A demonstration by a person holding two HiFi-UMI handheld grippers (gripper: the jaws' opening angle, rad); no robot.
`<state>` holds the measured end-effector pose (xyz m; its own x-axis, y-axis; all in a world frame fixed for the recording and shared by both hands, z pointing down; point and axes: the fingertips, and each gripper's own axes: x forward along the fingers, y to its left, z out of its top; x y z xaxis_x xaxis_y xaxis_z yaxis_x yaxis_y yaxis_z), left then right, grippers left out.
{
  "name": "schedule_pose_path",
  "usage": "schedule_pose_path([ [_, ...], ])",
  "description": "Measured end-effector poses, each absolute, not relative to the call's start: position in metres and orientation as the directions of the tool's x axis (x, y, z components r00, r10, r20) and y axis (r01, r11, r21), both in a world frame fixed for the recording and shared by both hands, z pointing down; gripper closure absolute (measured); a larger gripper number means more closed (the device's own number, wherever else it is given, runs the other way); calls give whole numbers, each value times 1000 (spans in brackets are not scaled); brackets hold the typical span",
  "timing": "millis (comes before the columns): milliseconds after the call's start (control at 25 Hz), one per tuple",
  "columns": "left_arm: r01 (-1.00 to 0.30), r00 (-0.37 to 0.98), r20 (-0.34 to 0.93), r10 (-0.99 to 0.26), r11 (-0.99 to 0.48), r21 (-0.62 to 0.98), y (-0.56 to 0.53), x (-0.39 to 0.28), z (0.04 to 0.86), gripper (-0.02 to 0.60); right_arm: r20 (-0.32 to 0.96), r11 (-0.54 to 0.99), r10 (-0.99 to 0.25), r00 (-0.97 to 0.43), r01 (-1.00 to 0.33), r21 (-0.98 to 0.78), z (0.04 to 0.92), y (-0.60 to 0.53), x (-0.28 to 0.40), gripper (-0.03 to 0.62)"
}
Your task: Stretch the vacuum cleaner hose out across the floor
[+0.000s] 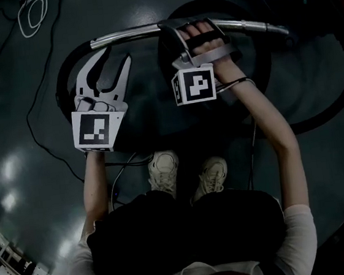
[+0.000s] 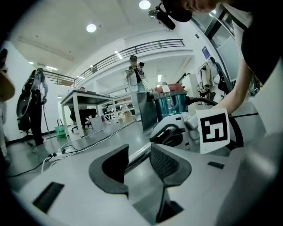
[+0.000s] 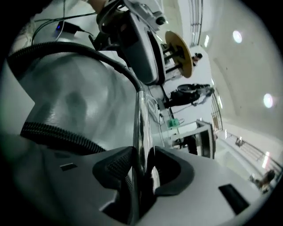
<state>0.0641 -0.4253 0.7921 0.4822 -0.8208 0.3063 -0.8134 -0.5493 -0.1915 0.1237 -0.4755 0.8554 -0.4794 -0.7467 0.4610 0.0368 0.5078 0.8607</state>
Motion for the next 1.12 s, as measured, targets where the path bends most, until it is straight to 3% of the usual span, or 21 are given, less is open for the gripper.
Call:
schedule_pose_path([
  [80, -840, 454, 302, -838, -516, -168, -420, 49, 787, 439, 376, 387, -742, -554, 103, 916, 842, -484, 74, 437],
  [160, -860, 422, 311, -851, -485, -159, -413, 37, 789, 440, 353, 368, -727, -588, 100, 925, 840, -493, 29, 437],
  [320, -916, 331, 265, -906, -375, -140, -396, 3, 785, 441, 298, 576, -679, -671, -235, 783, 813, -492, -22, 439],
  [400, -940, 284, 272, -919, -323, -109, -387, -26, 783, 440, 259, 650, -640, -724, -330, 684, 788, -482, -40, 439],
  [600, -964, 208, 348, -914, -252, -86, -357, -62, 790, 440, 255, 671, -564, -785, -256, 696, 770, -438, -56, 439],
  [720, -933, 298, 394, -869, -353, -74, -349, -37, 806, 440, 324, 683, -575, -751, -223, 695, 790, -422, -24, 439],
  [840, -878, 343, 485, -804, -458, -139, -341, -7, 838, 440, 431, 766, -575, -695, -273, 582, 822, -408, 39, 439],
  [960, -839, 358, 522, -774, -512, -183, -340, 17, 858, 440, 528, 766, -642, -556, -455, 453, 854, -404, 144, 439],
  [1120, -827, 455, 505, -734, -558, -65, -352, 46, 862, 440, 626, 545, -741, -241, -761, 352, 882, -394, 306, 439],
])
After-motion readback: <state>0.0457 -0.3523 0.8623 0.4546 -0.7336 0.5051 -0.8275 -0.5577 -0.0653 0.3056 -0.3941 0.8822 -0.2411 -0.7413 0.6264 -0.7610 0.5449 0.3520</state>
